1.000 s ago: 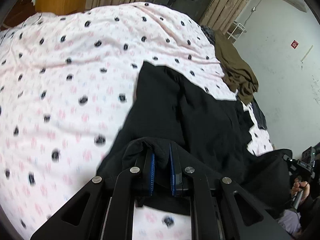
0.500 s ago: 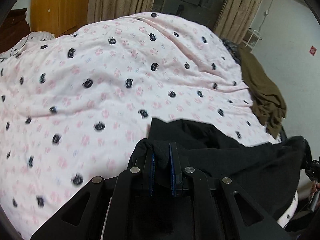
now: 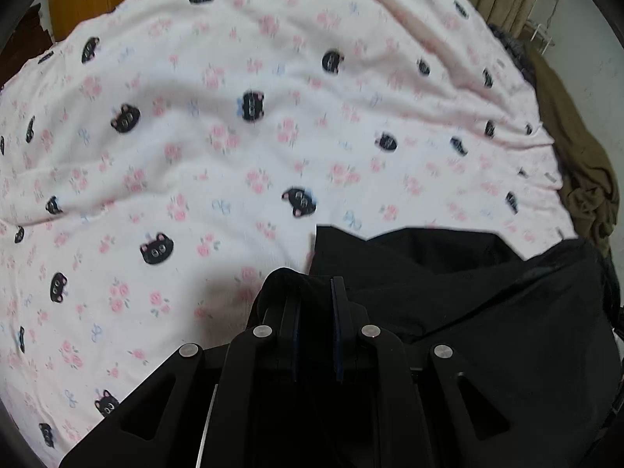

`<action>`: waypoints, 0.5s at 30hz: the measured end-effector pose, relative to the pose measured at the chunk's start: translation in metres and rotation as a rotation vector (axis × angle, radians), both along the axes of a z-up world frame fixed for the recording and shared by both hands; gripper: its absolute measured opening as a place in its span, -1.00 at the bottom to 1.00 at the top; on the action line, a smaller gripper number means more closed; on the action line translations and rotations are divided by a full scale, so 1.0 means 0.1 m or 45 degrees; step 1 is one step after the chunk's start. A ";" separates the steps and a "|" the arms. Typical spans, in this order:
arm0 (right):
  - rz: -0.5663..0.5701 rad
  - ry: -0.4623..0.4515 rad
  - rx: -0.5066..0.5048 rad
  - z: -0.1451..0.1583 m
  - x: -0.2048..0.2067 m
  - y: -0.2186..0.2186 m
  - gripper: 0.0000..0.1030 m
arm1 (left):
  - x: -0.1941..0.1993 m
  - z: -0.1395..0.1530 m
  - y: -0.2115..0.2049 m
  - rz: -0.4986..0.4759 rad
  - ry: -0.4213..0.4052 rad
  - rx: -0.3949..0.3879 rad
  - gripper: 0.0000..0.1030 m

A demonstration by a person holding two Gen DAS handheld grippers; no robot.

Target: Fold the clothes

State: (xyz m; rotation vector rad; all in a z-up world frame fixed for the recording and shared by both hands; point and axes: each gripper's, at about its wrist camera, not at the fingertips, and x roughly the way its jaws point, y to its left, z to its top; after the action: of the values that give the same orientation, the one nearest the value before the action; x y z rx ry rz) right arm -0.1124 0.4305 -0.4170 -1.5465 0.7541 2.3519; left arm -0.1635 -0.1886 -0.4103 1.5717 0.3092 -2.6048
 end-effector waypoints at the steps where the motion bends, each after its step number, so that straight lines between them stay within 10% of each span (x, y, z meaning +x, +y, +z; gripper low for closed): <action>1: 0.018 -0.029 0.014 -0.03 -0.02 -0.03 -0.80 | 0.02 0.02 -0.01 0.008 0.001 0.004 -0.76; 6: 0.076 0.063 0.075 0.38 0.17 -0.12 -0.13 | 0.19 0.36 -0.11 0.032 0.058 0.027 -0.70; 8: 0.115 0.218 0.084 0.72 0.32 -0.15 1.00 | 0.28 0.55 -0.13 0.007 0.082 0.035 -0.68; 15: 0.317 0.453 0.419 1.63 0.66 -0.70 1.00 | 0.50 1.00 -0.16 -0.041 0.122 0.013 -0.62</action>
State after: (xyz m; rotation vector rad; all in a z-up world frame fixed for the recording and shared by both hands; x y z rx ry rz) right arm -0.0469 0.3608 -0.2543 -1.1561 0.2202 2.8017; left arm -0.1136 -0.2044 -0.3108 1.4700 0.3067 -2.7121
